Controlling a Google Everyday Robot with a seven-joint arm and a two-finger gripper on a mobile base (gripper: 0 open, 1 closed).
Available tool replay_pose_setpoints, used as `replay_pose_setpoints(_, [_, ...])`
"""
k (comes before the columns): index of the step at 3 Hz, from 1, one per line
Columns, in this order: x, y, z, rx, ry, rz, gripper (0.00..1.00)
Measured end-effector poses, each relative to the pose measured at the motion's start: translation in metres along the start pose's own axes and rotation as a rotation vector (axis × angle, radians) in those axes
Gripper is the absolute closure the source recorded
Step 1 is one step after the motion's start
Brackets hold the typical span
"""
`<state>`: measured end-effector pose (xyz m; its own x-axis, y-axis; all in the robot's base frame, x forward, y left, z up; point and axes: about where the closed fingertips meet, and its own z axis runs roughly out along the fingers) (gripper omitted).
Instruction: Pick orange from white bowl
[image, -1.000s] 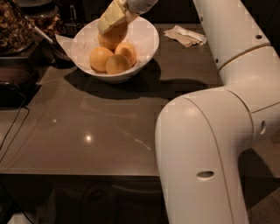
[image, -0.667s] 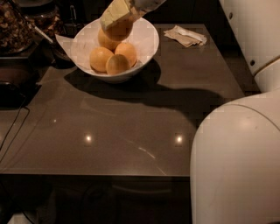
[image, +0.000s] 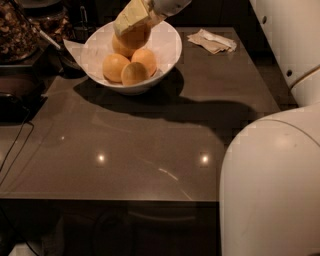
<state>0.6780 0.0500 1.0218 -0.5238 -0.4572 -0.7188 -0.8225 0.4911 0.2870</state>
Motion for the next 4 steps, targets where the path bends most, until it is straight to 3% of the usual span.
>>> replay_pose_setpoints(1, [0.018, 0.017, 0.005, -0.054, -0.005, 0.05, 1.0])
replay_pose_setpoints(2, [0.018, 0.017, 0.005, -0.054, -0.004, 0.05, 1.0])
replay_pose_setpoints(3, [0.023, 0.035, 0.001, -0.044, -0.022, 0.071, 1.0])
replay_pose_setpoints(4, [0.024, 0.074, -0.025, -0.005, -0.125, 0.098, 1.0])
